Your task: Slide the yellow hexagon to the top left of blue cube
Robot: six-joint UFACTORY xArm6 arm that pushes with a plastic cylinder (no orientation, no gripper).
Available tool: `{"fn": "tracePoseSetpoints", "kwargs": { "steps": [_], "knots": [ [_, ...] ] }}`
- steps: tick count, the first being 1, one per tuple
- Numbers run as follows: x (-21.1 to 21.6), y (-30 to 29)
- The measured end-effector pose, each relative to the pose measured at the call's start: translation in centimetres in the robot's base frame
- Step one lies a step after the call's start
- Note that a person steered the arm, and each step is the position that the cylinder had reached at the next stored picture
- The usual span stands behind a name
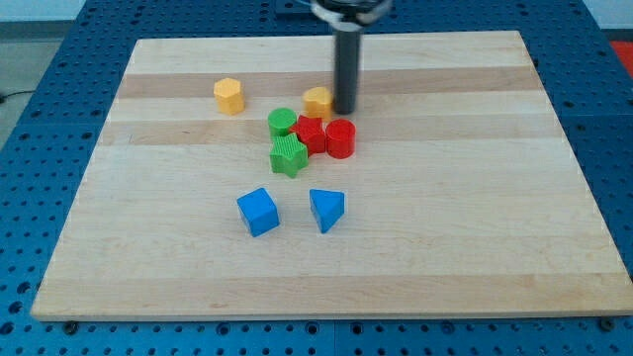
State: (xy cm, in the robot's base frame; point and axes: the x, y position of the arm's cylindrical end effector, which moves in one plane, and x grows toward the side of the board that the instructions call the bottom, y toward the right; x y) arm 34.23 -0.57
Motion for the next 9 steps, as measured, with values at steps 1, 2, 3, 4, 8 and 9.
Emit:
{"fn": "tracePoseSetpoints", "kwargs": {
  "steps": [1, 2, 3, 4, 8, 9],
  "knots": [
    [-3.5, -7.0],
    [-5.3, -12.3],
    [-5.9, -12.3],
    [-2.7, -12.7],
    [7.3, -16.0],
    [7.4, -16.6]
  ]
}}
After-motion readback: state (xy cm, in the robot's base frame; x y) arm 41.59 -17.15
